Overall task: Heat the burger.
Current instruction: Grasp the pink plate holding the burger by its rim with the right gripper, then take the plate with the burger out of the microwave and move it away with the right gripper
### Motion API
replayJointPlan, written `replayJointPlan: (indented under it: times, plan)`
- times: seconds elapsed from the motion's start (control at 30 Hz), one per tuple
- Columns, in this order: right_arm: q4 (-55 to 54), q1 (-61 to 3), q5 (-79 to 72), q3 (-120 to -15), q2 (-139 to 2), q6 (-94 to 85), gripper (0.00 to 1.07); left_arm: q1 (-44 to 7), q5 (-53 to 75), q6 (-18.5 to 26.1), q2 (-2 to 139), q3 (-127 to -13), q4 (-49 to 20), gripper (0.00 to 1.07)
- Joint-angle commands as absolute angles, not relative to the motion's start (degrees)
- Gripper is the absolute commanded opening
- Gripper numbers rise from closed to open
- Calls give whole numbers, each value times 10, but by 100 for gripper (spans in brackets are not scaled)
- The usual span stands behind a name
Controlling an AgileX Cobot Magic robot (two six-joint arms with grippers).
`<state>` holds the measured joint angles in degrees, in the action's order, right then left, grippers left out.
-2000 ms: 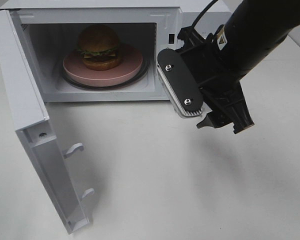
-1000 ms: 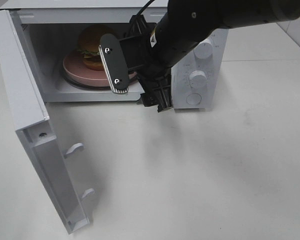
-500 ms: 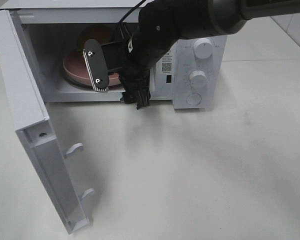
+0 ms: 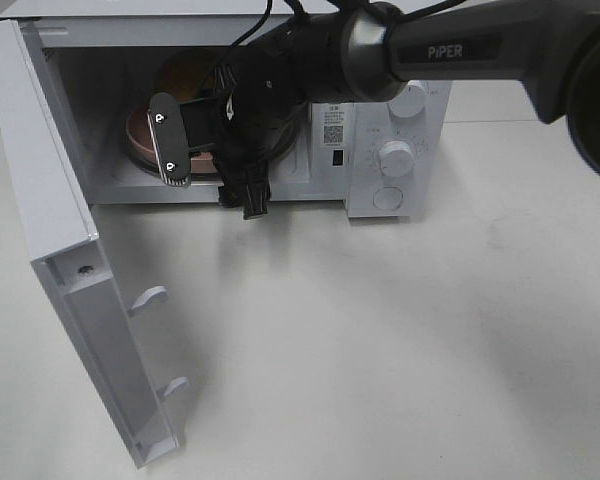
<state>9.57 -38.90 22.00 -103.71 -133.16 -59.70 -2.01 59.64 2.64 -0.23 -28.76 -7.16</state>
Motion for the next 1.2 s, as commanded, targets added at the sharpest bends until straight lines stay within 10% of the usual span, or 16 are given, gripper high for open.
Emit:
replayJointPlan:
  times: [0.03,0.53,0.73,0.9,1.2]
  plan:
    - [97,-385,235,-1079,-1362,-588,83,-18,595,27,-14,-287,-70,100]
    - [96,-367,250,-1159,-1423,-588,78,-18,595,27,-14,-287,-63,100]
    - [95,-367,250,-1160,-1424,-587,48,-18,595,27,-14,-287,-63,100]
    - [93,-370,266,-1160,-1419,-587,3,-18,595,27,-14,-287,-63,100]
    - [93,-383,311,-1160,-1408,-588,0,-18,595,27,-14,-287,-63,100]
